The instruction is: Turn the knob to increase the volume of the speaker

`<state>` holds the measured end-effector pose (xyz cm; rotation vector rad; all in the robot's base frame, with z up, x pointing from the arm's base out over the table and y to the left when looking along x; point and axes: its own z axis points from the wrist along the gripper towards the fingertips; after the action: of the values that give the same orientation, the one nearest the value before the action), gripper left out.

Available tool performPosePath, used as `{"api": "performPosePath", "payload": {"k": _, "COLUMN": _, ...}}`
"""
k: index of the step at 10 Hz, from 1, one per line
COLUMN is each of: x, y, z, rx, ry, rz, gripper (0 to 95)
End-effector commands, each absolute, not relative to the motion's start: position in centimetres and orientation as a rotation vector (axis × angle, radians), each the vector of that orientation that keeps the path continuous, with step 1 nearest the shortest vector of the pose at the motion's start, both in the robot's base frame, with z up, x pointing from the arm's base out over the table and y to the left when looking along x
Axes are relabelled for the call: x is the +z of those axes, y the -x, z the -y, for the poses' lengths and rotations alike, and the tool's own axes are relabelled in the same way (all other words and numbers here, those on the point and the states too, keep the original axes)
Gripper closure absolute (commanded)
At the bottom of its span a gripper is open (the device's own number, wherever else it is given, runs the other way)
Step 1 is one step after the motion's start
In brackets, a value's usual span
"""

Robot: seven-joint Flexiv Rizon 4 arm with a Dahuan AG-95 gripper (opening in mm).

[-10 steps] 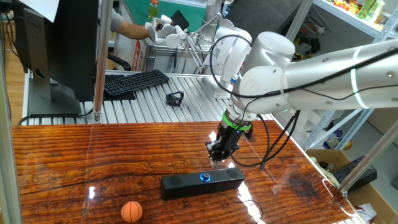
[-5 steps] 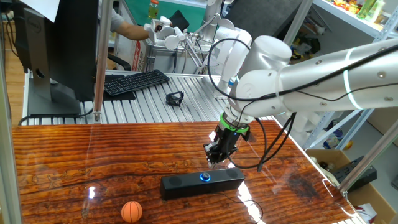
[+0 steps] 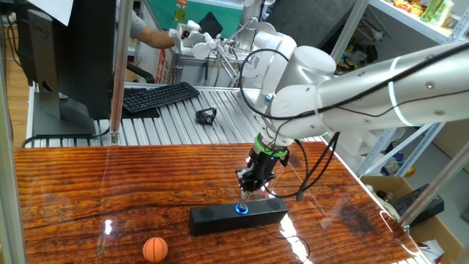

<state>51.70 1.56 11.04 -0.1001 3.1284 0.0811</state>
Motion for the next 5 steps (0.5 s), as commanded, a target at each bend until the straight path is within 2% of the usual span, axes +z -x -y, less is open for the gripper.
{"api": "performPosePath", "payload": {"k": 1, "x": 10.74, "y": -52.00, "z": -1.57, "rx": 0.081, "ry": 0.095, "rz": -3.129, "gripper": 95.0}}
{"api": "performPosePath", "payload": {"k": 5, "x": 9.91, "y": -52.73, "z": -1.58, "rx": 0.084, "ry": 0.090, "rz": -3.128, "gripper": 95.0}}
